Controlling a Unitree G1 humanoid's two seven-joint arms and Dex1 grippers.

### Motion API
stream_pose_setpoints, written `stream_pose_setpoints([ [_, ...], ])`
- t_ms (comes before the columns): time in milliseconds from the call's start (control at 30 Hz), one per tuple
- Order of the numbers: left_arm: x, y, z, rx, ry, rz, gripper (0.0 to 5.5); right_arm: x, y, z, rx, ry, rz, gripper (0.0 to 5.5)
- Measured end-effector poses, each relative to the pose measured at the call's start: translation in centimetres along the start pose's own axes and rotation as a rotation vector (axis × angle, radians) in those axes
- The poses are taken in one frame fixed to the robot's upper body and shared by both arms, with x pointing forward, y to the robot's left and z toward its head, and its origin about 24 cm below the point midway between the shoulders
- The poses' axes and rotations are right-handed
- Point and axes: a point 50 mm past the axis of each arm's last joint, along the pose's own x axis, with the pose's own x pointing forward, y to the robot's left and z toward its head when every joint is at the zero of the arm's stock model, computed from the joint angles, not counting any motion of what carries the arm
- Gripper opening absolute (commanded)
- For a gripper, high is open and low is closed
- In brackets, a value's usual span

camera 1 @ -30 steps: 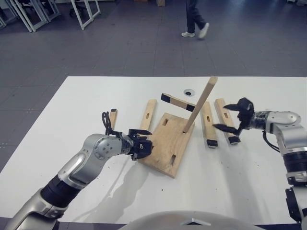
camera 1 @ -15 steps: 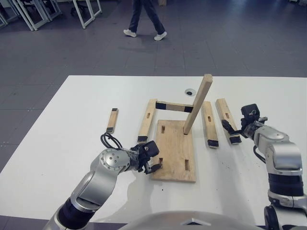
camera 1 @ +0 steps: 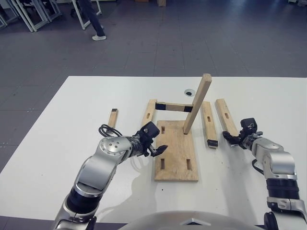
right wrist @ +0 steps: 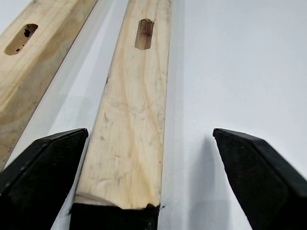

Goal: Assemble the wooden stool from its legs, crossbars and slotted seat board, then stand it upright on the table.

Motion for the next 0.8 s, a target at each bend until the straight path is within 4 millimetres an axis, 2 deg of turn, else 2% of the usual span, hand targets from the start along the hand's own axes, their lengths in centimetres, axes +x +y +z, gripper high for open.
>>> stream_pose_setpoints([
  [233, -0.9, 1.4, 0.6, -0.114, -0.065, 0.027, 3.82, 0.2, 0.2, -0.4, 0.03, 0.001, 0.041, 3.06],
  [400, -1.5, 2.8, 0.2, -0.199, -0.088, 0.048, 3.82, 0.2, -0.6, -0.6, 0.064, -0.02, 0.015, 2.21],
  [567, -2.7, 5.0, 0.1, -0.31, -0.157, 0.106, 3.82, -0.4, -2.4, 0.2, 0.151, -0.093, -0.059, 2.03],
  [600, -3.1, 5.7, 0.3, -0.333, -0.192, 0.113, 3.82, -1.0, -2.8, 1.4, 0.167, -0.153, -0.075, 2.03],
  [667, -4.0, 6.8, 0.9, -0.409, -0.294, 0.085, 3.82, -2.8, -2.8, 6.4, 0.197, -0.396, -0.049, 2.03],
  [733, -4.5, 6.7, 2.1, -0.511, -0.441, -0.105, 3.82, -6.1, -0.7, 12.5, 0.253, -0.718, 0.157, 2.03],
  [767, -4.7, 6.4, 2.6, -0.543, -0.502, -0.218, 3.82, -7.4, 0.6, 13.7, 0.305, -0.808, 0.323, 2.03],
  [800, -5.0, 6.3, 3.0, -0.561, -0.542, -0.293, 3.82, -8.2, 1.2, 14.0, 0.339, -0.841, 0.45, 2.03],
])
